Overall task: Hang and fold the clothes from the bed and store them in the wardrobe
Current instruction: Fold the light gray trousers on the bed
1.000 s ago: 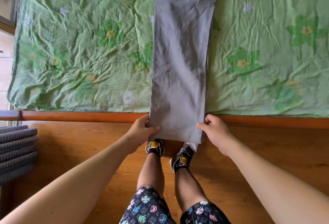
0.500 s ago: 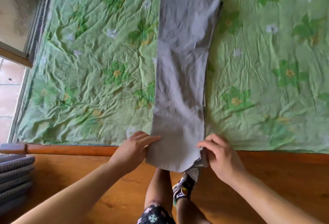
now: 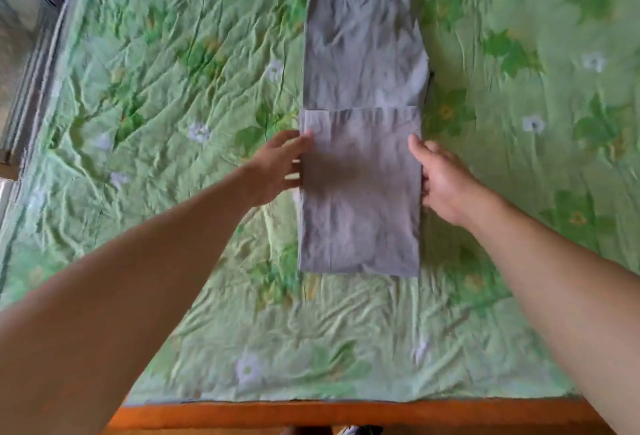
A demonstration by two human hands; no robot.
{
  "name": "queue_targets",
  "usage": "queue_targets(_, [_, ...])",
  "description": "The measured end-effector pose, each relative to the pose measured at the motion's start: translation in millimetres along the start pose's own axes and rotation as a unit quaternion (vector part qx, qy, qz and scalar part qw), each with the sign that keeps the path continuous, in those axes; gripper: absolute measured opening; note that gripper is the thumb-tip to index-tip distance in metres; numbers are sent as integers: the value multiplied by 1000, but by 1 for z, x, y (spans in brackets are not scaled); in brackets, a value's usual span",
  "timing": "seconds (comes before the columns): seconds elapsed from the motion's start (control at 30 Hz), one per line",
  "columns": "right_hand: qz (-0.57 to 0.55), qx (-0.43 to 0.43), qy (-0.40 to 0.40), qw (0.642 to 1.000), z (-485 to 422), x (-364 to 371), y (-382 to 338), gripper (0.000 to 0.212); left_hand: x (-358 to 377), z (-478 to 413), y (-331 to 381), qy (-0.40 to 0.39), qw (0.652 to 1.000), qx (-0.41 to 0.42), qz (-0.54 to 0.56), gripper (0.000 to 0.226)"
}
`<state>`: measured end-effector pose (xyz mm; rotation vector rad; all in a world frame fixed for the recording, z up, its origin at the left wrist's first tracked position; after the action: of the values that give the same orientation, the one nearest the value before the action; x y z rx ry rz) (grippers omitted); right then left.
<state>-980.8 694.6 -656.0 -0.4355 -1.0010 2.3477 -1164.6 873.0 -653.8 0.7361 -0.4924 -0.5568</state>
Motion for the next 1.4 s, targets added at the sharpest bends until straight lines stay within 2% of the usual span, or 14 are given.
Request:
queue_targets(0.07, [95, 105, -38, 989, -14, 5, 51, 38, -11, -10, -39, 2, 994, -92, -57, 22])
queue_targets(0.13, [133, 161, -31, 977, -8, 4, 102, 58, -21, -3, -83, 21, 990, -125, -58, 26])
queue_targets(0.23, [129, 127, 22, 983, -3, -7, 129, 44, -28, 17, -131, 31, 991, -123, -35, 24])
queue_targets(0.37, [192, 66, 28, 979, 6, -9, 134, 9, -29, 40, -161, 28, 985, -103, -137, 15])
queue_targets(0.53, [28, 53, 29, 998, 8, 4, 133, 8, -33, 41, -162, 41, 987, -73, -135, 13])
queue_targets(0.7, [185, 86, 48, 978, 17, 4, 158, 13, -31, 56, -185, 62, 980, -116, -152, 16])
queue_targets(0.8, [290, 60, 97, 950, 22, -2, 145, 38, -26, 60, -173, 106, 963, -94, -228, 27])
queue_targets(0.87, [372, -32, 158, 914, 30, -7, 111, 57, -25, 62, -145, 167, 932, -10, -320, 57])
queue_targets(0.93, [497, -182, 193, 827, 38, 4, 70, 66, -13, 60, -112, 203, 859, 109, -457, 77])
queue_targets(1.0, [596, -289, 152, 733, 28, 31, 47, 67, 10, 42, -94, 172, 769, 167, -593, 77])
queue_targets(1.07, [652, -313, 97, 684, -5, 49, 41, 70, 28, 9, -93, 117, 705, 189, -674, 70])
queue_targets(1.2, [704, -336, 97, 618, -81, 56, 9, 77, 36, -67, -60, 118, 653, 227, -713, 63])
queue_targets(1.33, [729, -346, 105, 581, -141, 48, -28, 81, 39, -134, -20, 133, 626, 237, -731, 67])
queue_targets(1.4, [729, -340, 119, 582, -163, 43, -46, 81, 40, -159, 0, 137, 616, 244, -736, 69])
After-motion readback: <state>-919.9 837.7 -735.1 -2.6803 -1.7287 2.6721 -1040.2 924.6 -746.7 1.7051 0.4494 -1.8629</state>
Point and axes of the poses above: each hand's wrist, its own z-axis away from the middle knuckle, its own x-axis out of the palm, y = z × x, the point moved 10 cm from there along -z, towards the middle knuckle, and after that the axes turned 6 degrees about z, right-handed, at the moved point
